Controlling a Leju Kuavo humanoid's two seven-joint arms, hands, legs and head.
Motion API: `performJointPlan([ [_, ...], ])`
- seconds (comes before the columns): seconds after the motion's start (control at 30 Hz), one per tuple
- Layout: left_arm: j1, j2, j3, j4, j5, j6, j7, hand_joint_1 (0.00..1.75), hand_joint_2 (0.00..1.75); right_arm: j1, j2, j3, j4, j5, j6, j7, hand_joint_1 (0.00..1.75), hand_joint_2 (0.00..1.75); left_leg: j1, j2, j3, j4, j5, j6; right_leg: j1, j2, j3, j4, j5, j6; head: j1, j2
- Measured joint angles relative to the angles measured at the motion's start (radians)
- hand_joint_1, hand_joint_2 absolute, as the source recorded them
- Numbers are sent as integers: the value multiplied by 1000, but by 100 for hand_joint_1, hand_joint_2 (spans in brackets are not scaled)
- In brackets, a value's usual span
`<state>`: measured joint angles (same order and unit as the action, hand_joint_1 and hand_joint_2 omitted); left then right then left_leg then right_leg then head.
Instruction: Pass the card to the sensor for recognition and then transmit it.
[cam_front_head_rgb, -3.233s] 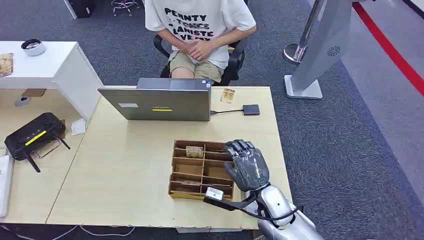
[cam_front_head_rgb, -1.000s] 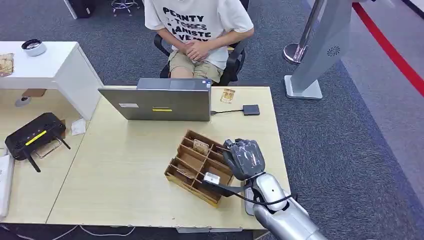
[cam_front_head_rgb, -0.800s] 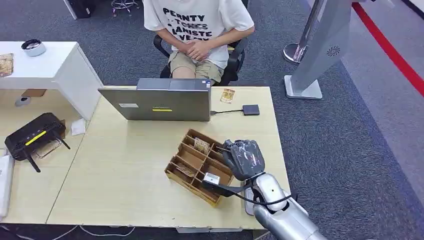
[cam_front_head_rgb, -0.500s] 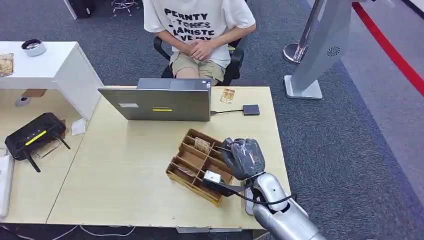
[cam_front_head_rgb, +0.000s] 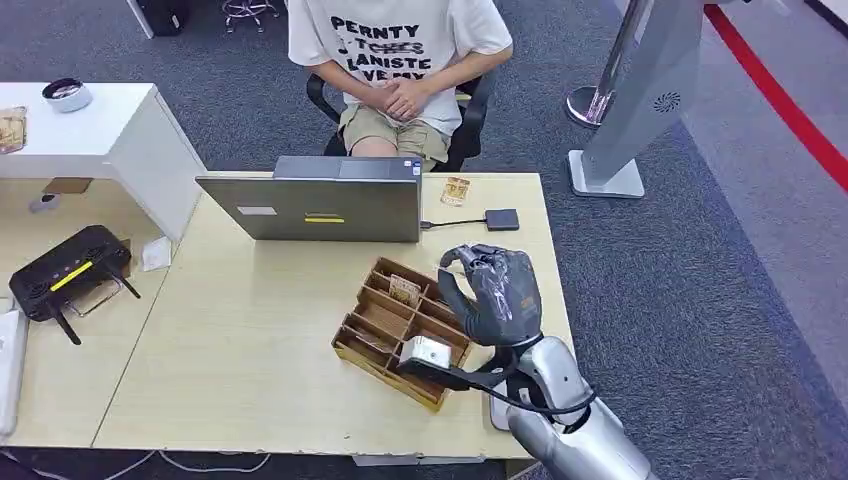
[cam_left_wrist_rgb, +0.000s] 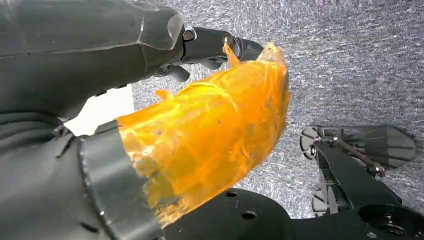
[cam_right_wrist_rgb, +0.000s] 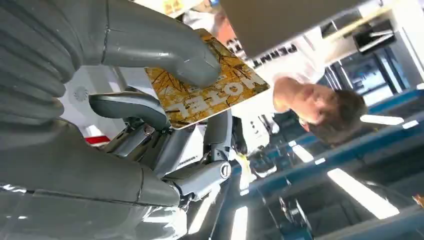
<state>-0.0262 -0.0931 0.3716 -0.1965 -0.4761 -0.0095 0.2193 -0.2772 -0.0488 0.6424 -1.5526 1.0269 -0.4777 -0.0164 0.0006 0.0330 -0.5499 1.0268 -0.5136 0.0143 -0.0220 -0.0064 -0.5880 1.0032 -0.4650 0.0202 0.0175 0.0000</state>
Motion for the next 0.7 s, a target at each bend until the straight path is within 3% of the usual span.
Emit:
performJointPlan([
  [0.1,2,-1,5,0,-3,0,-1,0,0,15,-2,-9,-59,24,-85,-18,175,175,0,0,0,0,0,0,0,0,0,0,0,0,0,0],
  [0.27,2,-2,8,0,-15,0,-3,0,0,45,-14,-20,-166,130,-143,-18,175,175,0,0,0,0,0,0,0,0,0,0,0,0,0,0],
  [0.57,2,-2,19,0,-35,0,-6,0,0,70,-19,-27,-241,294,-168,-6,175,175,0,0,0,0,0,0,0,0,0,0,0,0,0,0],
  [0.7,2,-2,23,0,-48,-1,-6,0,0,76,-18,-38,-270,338,-168,-33,175,175,0,0,0,0,0,0,0,0,0,0,0,0,0,0],
])
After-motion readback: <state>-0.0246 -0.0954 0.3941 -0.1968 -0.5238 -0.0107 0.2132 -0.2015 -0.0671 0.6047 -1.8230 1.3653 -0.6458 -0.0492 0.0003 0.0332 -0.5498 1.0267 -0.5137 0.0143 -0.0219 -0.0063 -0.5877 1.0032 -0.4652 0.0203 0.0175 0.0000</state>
